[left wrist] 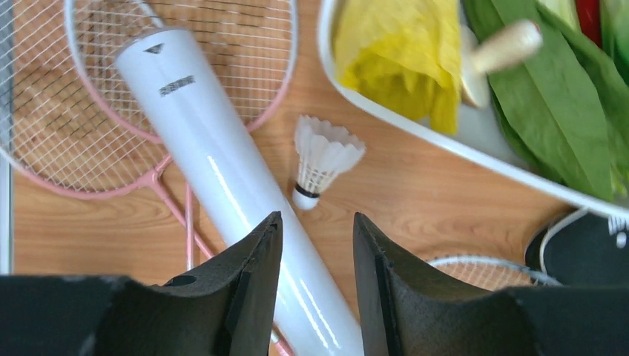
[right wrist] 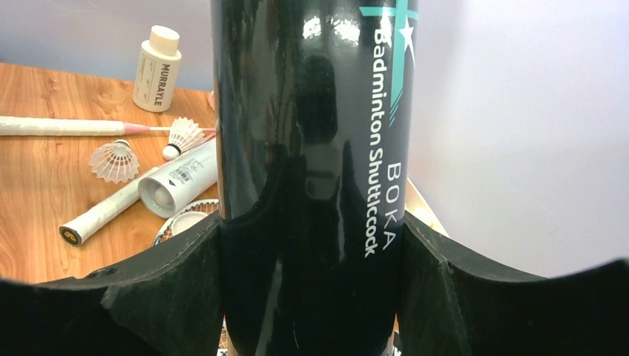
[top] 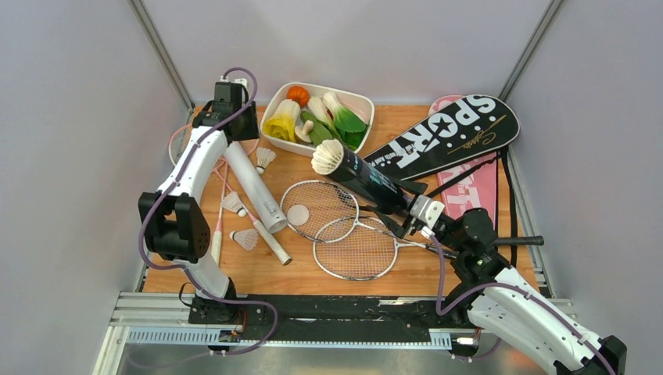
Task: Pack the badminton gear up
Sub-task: Pick up the shuttlecock at the center of the board.
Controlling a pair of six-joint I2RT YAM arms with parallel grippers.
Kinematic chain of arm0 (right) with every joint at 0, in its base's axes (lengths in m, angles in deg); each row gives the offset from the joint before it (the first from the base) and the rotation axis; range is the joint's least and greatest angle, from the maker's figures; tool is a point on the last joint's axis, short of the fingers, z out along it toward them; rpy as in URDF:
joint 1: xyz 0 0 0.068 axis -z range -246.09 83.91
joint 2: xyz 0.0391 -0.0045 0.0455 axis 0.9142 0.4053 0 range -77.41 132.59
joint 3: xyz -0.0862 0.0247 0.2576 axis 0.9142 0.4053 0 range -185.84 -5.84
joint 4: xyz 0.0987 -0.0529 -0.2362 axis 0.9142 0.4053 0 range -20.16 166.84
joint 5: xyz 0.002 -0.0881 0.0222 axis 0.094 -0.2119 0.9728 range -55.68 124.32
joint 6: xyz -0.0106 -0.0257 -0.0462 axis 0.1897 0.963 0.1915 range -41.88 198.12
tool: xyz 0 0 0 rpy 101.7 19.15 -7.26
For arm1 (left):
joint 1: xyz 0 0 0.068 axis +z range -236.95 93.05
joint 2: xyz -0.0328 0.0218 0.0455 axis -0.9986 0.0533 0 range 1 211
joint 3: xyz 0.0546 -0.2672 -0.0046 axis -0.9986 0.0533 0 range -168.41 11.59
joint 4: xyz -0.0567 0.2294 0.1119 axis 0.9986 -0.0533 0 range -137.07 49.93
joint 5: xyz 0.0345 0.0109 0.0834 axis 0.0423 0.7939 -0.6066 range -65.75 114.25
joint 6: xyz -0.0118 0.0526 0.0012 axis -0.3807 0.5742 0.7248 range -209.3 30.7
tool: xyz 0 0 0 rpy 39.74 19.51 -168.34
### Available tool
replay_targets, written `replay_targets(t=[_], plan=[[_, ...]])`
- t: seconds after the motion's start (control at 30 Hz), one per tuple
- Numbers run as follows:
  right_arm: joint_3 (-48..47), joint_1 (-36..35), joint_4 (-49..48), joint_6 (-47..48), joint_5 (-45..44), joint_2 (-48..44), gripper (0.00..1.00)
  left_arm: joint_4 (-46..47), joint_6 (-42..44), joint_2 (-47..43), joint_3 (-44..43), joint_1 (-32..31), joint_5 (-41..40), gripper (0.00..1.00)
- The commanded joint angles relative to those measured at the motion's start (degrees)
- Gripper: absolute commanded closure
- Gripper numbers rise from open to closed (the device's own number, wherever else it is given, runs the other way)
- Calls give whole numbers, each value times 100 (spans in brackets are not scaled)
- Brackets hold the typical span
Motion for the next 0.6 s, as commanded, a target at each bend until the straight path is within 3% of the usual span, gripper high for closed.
replay_targets(t=[0.0, 0.23, 0.37, 0.47, 0.57], plan=[[-327, -64, -78, 74, 125, -83, 40, 790, -1290, 61, 348, 144, -431, 52], [-286, -97, -28, 201, 102, -182, 40, 800, -2515, 796, 24, 157, -903, 53], [-324, -112, 12, 248, 172, -118, 41, 1420, -2990, 770, 344, 156, -837, 53], [-362, -121, 73, 297, 186, -137, 41, 1918, -2059, 785, 514, 154, -60, 52], [-346, -121, 98, 319, 186, -218, 40, 1673, -468, 887, 387, 156, 504, 48]])
